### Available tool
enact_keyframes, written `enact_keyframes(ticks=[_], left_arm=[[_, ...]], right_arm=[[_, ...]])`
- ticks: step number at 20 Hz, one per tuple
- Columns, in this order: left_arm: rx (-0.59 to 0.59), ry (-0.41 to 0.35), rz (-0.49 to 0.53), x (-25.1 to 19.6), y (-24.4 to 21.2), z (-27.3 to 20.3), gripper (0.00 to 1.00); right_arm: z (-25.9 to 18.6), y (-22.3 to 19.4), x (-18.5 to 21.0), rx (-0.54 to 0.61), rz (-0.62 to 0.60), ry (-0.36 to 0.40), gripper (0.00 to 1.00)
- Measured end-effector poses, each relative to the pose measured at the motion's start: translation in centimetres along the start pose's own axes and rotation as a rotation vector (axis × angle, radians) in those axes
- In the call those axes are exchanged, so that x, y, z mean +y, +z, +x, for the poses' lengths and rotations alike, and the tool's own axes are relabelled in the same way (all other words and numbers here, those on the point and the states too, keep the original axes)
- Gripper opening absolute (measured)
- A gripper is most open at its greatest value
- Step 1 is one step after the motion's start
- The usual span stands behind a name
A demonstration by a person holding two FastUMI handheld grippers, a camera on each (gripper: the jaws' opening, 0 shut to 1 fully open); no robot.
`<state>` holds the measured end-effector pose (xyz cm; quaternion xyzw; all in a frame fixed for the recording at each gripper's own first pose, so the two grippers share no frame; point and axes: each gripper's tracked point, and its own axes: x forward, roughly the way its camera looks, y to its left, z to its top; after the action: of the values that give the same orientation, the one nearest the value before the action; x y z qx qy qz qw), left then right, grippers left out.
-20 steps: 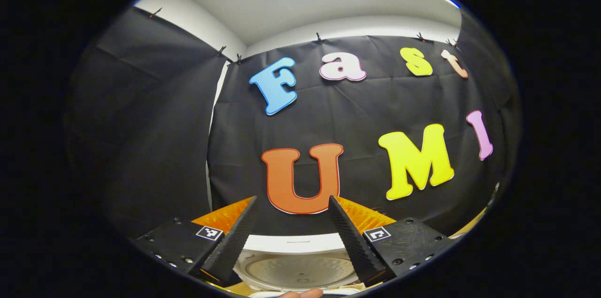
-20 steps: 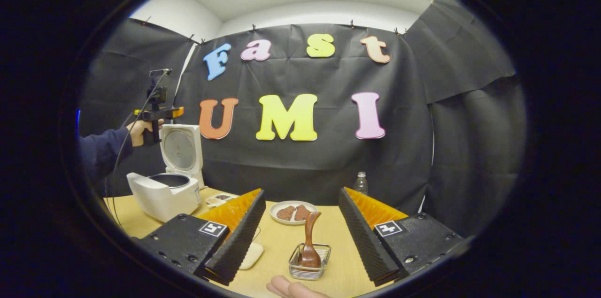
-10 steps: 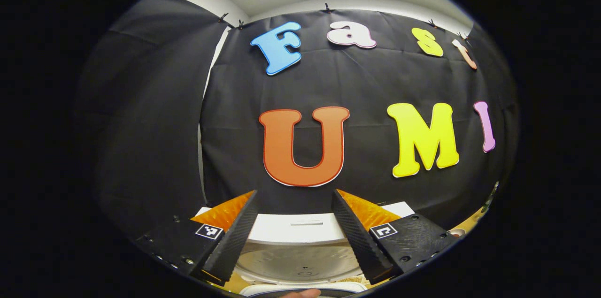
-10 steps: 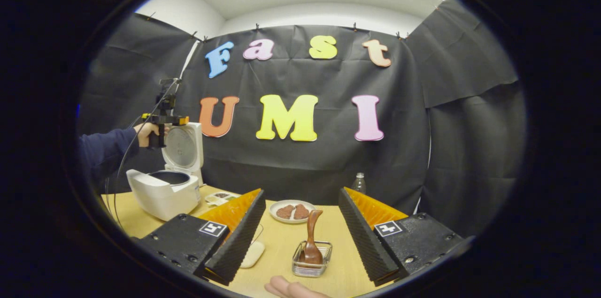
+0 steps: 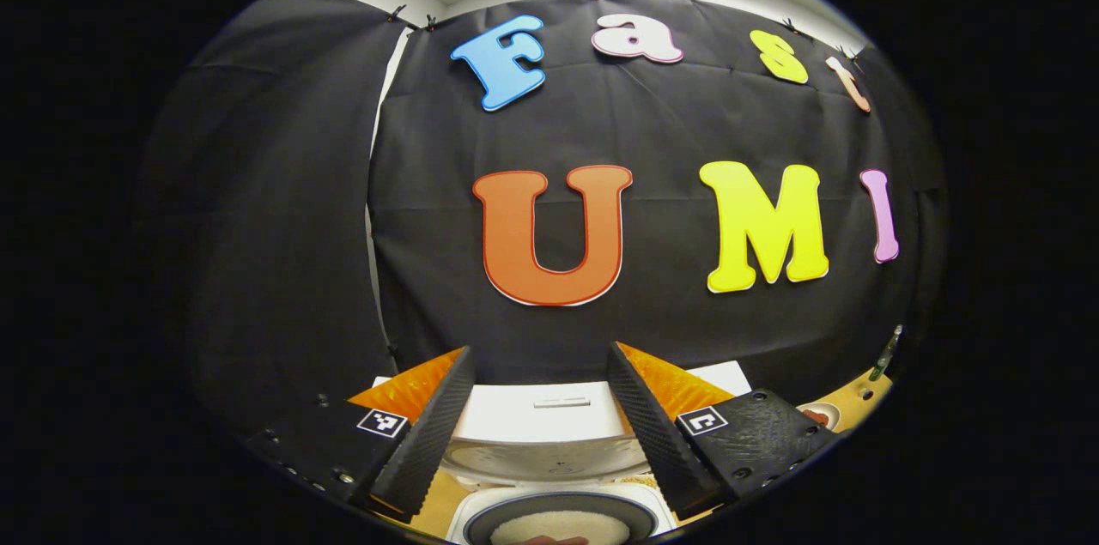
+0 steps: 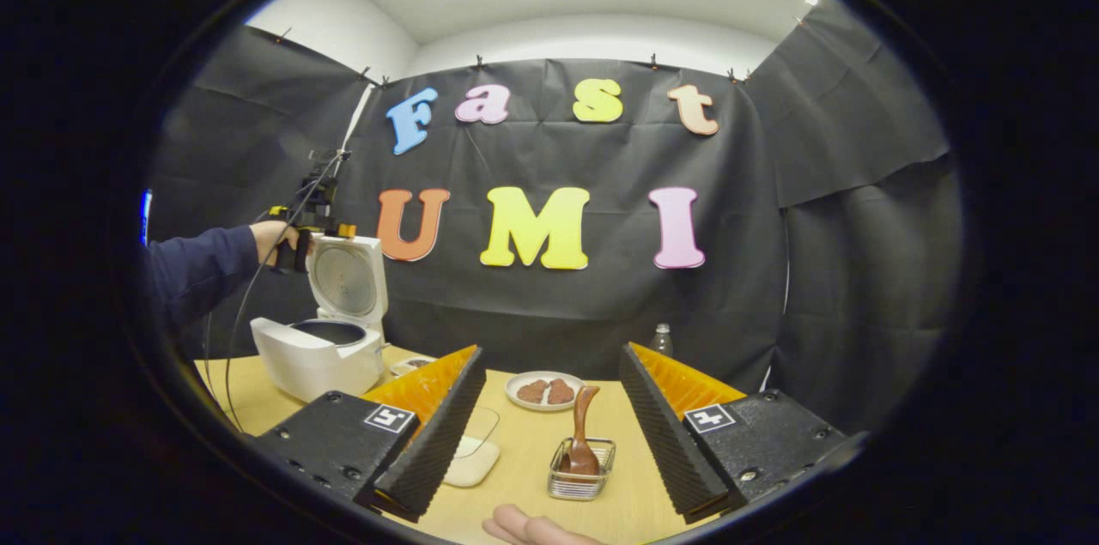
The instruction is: Close the left gripper, press the button to open the rice cooker; take a wooden spoon from the chopstick holder with the right hand, scoop a spoonful of rice and pour it into the rice cooker, then put the wooden spoon back into the chopstick holder.
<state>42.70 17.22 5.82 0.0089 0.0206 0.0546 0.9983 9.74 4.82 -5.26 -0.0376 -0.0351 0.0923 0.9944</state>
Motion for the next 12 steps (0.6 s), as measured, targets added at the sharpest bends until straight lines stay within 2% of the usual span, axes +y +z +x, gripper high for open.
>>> enact_keyframes(ticks=[3,8,9,12], left_arm=[[0.023,-0.019,-0.008,-0.1,-1.3,-3.6,0.99],[0.082,-0.063,-0.022,-1.0,-1.7,-5.2,0.98],[0.092,-0.069,-0.019,-1.2,-1.9,-5.6,0.94],[0.129,-0.08,-0.029,-1.0,-3.3,-6.9,0.93]], right_arm=[[-0.8,0.3,-0.4,-0.008,0.004,-0.011,0.99],[-2.3,0.0,-0.8,0.001,0.013,-0.017,0.98],[-2.5,-0.1,-1.0,0.003,0.012,-0.019,0.98],[-3.5,0.0,-1.1,-0.005,0.024,-0.017,0.99]])
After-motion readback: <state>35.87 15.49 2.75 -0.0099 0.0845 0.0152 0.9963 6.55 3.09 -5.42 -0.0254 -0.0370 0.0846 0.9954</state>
